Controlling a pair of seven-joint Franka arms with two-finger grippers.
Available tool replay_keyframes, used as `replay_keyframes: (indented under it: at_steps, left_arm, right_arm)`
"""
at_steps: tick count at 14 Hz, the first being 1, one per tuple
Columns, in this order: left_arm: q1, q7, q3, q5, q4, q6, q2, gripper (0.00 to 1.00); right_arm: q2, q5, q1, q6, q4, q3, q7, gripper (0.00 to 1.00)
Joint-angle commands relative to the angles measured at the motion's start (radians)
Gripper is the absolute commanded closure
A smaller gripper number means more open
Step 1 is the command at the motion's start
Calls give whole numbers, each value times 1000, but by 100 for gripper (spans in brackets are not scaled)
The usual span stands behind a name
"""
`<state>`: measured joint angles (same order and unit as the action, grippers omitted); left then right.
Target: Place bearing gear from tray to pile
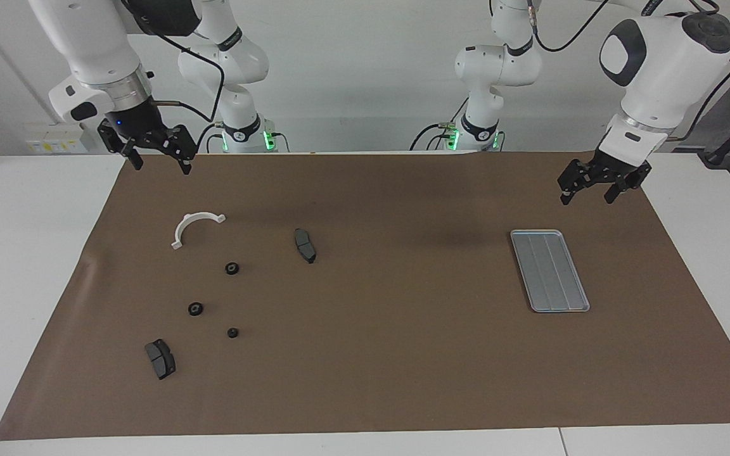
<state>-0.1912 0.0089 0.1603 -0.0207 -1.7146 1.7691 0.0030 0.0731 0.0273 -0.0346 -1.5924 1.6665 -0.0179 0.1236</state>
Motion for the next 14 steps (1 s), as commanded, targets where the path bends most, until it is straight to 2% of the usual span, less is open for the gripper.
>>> replay_keyframes:
  at_steps: [1, 5, 14]
  left_arm:
    - [-1, 0, 1, 15, -23, 12, -20, 0]
    - [-1, 0, 1, 15, -23, 12, -20, 0]
    - [-1, 0, 2, 15, -23, 12, -21, 0]
  right_arm:
    - [1, 13, 10, -12, -11, 1, -67, 0]
    - [-18, -3, 12, 35, -43, 1, -64, 0]
    - [-13, -9, 12, 34, -30, 4, -48, 0]
